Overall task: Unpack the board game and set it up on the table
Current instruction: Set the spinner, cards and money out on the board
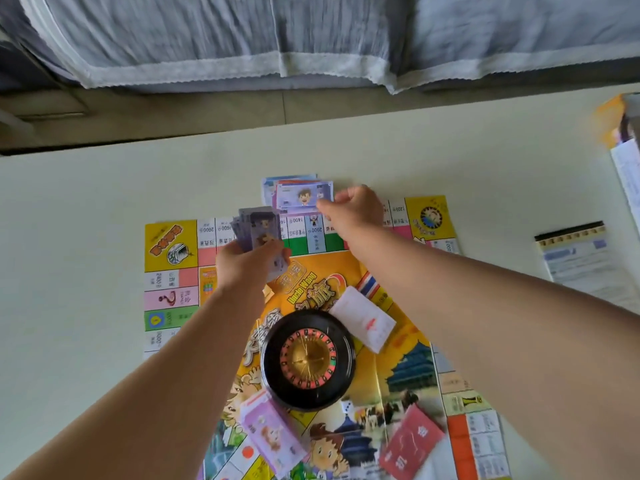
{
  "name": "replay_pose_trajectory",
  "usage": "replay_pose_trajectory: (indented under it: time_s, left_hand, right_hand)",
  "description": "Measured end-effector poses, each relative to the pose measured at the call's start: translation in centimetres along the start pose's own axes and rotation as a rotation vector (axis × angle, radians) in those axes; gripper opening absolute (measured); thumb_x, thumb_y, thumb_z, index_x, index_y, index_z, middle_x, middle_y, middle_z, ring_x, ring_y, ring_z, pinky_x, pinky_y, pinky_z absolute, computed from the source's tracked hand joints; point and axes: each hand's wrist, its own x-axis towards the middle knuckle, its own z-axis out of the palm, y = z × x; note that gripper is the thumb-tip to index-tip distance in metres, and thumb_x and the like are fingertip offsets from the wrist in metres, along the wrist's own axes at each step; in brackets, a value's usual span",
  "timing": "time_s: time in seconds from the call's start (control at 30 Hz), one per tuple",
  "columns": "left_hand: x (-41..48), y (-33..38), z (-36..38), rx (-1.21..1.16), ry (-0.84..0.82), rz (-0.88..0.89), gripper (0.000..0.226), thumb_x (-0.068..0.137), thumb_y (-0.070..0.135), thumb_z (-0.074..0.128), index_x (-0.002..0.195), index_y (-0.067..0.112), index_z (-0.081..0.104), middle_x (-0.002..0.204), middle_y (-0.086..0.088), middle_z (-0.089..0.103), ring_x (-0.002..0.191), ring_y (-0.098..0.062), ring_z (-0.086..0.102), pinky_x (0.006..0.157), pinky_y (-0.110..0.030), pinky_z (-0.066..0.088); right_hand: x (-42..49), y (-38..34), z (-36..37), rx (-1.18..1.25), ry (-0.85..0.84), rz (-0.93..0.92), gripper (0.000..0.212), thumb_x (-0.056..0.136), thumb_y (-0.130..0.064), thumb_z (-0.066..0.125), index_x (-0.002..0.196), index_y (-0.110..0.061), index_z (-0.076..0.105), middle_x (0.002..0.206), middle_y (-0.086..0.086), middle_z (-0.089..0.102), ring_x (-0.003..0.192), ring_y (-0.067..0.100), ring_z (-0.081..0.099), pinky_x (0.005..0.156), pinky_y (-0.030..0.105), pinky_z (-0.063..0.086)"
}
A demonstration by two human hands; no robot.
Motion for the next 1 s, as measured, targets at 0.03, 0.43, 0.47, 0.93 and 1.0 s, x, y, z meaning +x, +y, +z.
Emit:
replay_pose_trajectory:
  time_s: [0.03, 0.43, 0.47, 0.93, 1.0]
  left_hand:
    - [-0.1, 0.0, 0.3, 0.028, -0.015, 0.002, 0.014, 0.08, -0.007, 0.067, 0.082, 0.006, 0.063, 0.076, -0.01, 0.066, 0.064, -0.02, 0.065, 0.059, -0.03, 0.057]
    - [-7.0, -3.7, 8.3, 0.394, -0.177, 0.033, 0.013, 0.074, 0.006, 0.076, 0.077, 0.015, 0.067, 0.075, -0.01, 0.069, 0.067, -0.023, 0.063, 0.065, -0.029, 0.052]
    - [-7.6, -4.3, 9.0, 0.402, -0.217, 0.009, 0.011, 0.075, 0.007, 0.075, 0.078, 0.014, 0.068, 0.076, -0.011, 0.07, 0.069, -0.025, 0.064, 0.067, -0.031, 0.053]
    - [-16.2, -12.6, 18.4, 0.436, -0.431, -0.098, 0.023, 0.096, 0.009, 0.048, 0.087, 0.017, 0.066, 0.077, -0.006, 0.069, 0.075, -0.022, 0.064, 0.071, -0.033, 0.052]
    - [-16.8, -13.1, 18.6, 0.415, -0.464, -0.125, 0.021, 0.099, 0.011, 0.045, 0.092, 0.017, 0.064, 0.08, -0.006, 0.071, 0.077, -0.021, 0.066, 0.073, -0.034, 0.052]
  right_hand:
    - [-0.1, 0.2, -0.2, -0.04, 0.01, -0.002, 0.033, 0.08, -0.036, 0.073, 0.099, -0.014, 0.058, 0.093, -0.004, 0.058, 0.083, 0.014, 0.058, 0.072, 0.03, 0.051]
    - [-5.3, 7.7, -8.6, 0.401, -0.284, -0.029, 0.012, 0.085, -0.014, 0.07, 0.09, -0.015, 0.059, 0.075, -0.005, 0.057, 0.067, 0.006, 0.052, 0.059, 0.016, 0.043]
    - [-5.4, 8.6, -9.8, 0.399, -0.292, -0.003, 0.013, 0.084, -0.012, 0.07, 0.088, -0.017, 0.058, 0.075, -0.005, 0.056, 0.066, 0.006, 0.052, 0.057, 0.016, 0.042]
    - [-7.0, 24.8, -26.5, 0.0, -0.024, 0.134, 0.027, 0.07, -0.008, 0.079, 0.078, -0.018, 0.055, 0.076, -0.004, 0.06, 0.079, 0.018, 0.057, 0.063, 0.024, 0.04]
    - [-7.5, 25.5, -26.5, -0.116, 0.061, 0.081, 0.028, 0.074, -0.018, 0.077, 0.092, -0.016, 0.057, 0.088, -0.002, 0.059, 0.082, 0.015, 0.055, 0.063, 0.025, 0.036]
